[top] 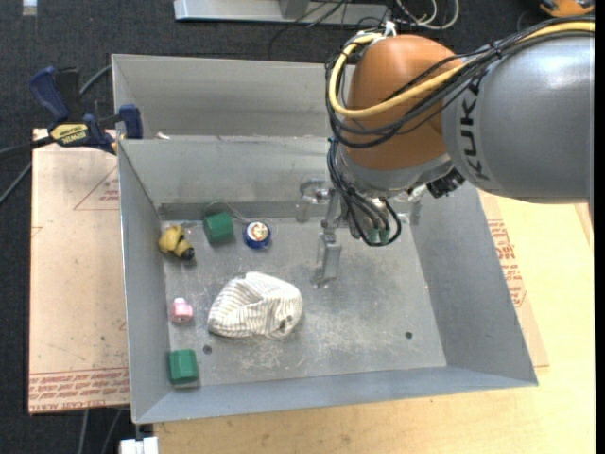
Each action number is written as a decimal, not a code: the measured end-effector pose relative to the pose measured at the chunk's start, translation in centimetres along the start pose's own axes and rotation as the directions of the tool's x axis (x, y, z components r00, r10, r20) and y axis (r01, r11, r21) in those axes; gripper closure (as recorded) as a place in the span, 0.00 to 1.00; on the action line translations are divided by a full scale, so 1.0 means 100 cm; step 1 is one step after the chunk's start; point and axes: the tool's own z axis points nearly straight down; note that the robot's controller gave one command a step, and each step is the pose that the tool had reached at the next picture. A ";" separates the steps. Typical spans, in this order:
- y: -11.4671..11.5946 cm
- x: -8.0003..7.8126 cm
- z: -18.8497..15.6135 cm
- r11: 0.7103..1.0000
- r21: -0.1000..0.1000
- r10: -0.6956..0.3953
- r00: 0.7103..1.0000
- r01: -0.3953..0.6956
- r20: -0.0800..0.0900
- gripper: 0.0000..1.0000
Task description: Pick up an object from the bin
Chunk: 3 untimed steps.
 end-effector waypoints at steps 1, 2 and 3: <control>-0.001 -0.001 -0.005 1.000 -0.001 0.003 1.000 -0.003 0.007 0.00; 0.037 0.035 0.075 0.998 -0.001 -0.057 0.998 0.057 0.007 0.00; 0.067 0.022 0.087 0.997 -0.002 0.080 0.997 -0.080 0.007 0.00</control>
Offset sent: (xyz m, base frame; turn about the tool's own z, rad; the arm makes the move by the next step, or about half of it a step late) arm -0.0689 0.0700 -0.1456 -0.1063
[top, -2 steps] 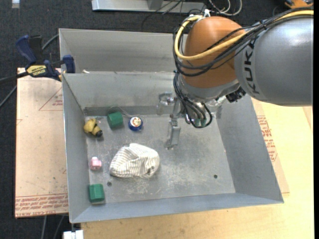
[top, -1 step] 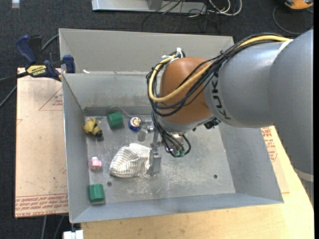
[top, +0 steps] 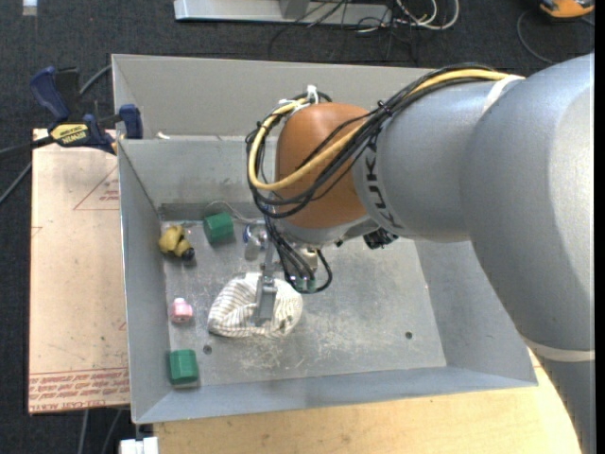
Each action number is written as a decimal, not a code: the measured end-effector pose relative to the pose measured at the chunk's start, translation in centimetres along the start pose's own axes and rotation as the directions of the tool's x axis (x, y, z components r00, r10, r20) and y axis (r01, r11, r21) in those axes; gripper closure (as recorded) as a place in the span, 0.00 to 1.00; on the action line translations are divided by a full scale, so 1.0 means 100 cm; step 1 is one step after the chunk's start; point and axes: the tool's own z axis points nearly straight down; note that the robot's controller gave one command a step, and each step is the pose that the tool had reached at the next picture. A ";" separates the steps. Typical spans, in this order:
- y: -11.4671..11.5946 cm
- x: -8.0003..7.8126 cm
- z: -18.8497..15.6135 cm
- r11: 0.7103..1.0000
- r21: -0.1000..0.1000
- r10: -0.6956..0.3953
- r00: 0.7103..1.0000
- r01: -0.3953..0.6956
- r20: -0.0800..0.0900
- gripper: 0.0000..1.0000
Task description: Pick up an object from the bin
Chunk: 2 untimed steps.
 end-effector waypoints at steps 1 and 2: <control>0.020 0.000 0.049 0.959 -0.001 -0.285 0.959 0.285 0.003 0.00; -0.017 0.003 0.059 0.816 0.000 -0.578 0.816 0.578 0.002 1.00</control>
Offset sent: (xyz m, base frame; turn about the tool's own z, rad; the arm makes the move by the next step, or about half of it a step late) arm -0.0054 -0.0169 -0.0591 -0.6204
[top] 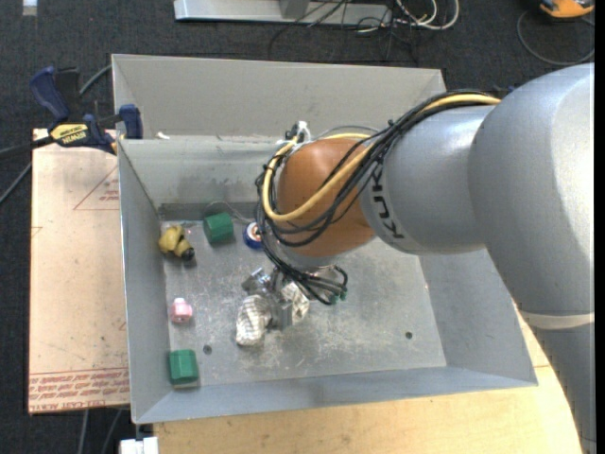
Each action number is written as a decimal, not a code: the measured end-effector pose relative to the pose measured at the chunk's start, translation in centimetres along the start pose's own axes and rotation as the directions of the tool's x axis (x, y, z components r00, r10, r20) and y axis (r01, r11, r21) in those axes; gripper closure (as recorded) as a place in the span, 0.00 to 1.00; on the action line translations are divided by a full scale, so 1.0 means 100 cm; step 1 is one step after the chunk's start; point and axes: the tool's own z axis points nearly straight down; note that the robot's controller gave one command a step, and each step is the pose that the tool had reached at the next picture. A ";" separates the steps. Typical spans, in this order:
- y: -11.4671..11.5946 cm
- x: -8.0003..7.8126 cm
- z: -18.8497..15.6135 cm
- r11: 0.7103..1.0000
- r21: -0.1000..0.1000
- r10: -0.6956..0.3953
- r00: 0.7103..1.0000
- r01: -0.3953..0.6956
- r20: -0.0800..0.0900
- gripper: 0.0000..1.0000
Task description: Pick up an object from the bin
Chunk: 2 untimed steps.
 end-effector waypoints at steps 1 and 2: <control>0.000 0.000 0.000 1.000 0.000 0.000 1.000 0.000 0.000 1.00; 0.008 -0.012 -0.176 0.999 0.000 -0.053 0.999 0.053 0.005 1.00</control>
Offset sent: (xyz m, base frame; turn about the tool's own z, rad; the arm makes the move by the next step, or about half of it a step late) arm 0.0045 0.0117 0.1756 -0.0563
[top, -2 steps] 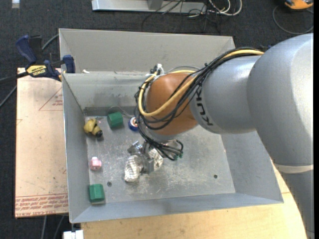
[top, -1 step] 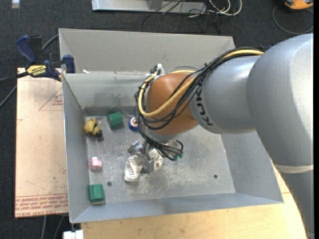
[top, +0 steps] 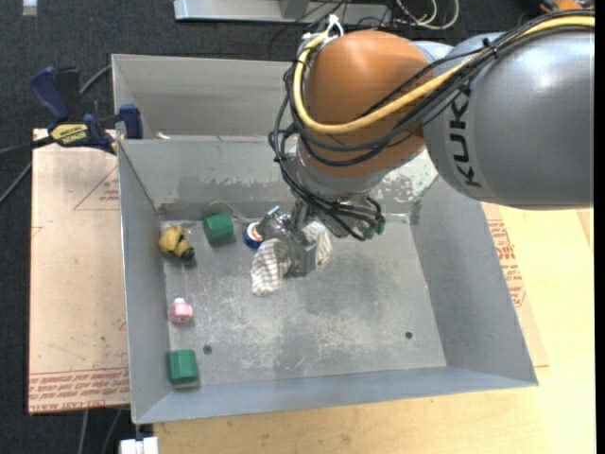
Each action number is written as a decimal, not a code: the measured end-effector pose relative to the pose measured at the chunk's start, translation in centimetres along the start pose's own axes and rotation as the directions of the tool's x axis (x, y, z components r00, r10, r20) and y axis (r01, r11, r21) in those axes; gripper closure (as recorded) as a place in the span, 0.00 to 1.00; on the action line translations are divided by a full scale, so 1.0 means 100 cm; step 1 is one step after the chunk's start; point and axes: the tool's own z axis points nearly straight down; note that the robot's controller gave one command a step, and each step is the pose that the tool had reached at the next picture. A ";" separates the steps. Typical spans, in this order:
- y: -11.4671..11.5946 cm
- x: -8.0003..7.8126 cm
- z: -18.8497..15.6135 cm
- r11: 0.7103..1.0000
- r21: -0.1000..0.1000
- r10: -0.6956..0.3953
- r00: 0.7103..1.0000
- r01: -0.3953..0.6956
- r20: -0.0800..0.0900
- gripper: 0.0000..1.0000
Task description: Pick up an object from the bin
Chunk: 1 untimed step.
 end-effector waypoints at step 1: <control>0.000 0.000 0.000 1.000 0.000 0.000 1.000 0.000 0.000 1.00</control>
Offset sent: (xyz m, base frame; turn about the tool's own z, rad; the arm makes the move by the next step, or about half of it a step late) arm 0.0352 0.0007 0.0132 -0.0256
